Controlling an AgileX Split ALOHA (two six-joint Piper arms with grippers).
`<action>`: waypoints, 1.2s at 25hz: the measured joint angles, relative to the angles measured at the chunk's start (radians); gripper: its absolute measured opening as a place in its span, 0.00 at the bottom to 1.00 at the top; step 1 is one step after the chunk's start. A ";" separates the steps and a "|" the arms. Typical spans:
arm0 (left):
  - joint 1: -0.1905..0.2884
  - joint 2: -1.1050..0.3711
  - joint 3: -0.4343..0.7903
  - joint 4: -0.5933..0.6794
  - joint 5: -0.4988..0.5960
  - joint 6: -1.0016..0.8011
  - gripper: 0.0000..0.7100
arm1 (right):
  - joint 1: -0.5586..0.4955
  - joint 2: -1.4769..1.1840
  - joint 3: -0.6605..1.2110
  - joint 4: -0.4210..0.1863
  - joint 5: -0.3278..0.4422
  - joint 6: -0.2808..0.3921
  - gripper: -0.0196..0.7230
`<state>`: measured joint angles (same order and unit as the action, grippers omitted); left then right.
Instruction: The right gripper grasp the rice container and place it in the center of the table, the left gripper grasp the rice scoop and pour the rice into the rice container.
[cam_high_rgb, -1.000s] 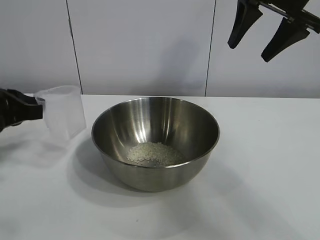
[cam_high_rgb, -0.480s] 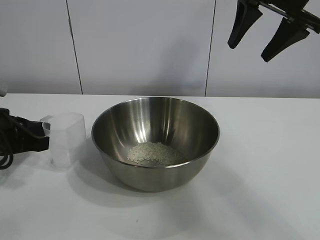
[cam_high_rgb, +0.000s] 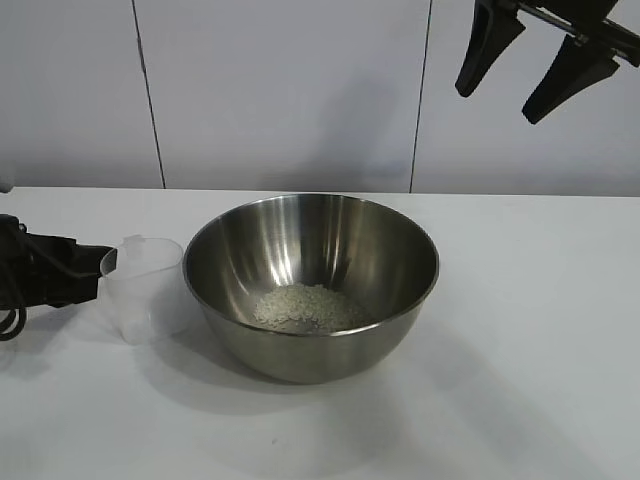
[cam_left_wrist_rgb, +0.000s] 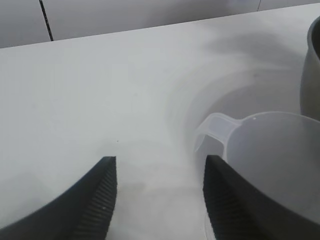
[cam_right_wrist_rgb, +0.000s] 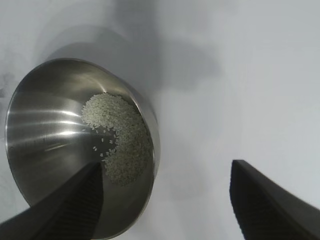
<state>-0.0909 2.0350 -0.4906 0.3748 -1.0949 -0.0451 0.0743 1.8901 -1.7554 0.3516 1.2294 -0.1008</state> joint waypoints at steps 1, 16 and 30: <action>0.000 -0.005 0.013 0.000 -0.003 0.000 0.56 | 0.000 0.000 0.000 0.000 0.000 0.000 0.69; 0.000 -0.166 0.298 -0.127 -0.052 0.003 0.57 | 0.000 0.000 0.000 -0.001 -0.024 0.000 0.69; 0.000 -0.269 0.261 -0.251 -0.056 -0.176 0.57 | 0.000 0.000 0.000 0.000 -0.024 0.000 0.69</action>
<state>-0.0909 1.7664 -0.2297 0.1240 -1.1508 -0.2211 0.0743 1.8901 -1.7554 0.3517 1.2053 -0.1008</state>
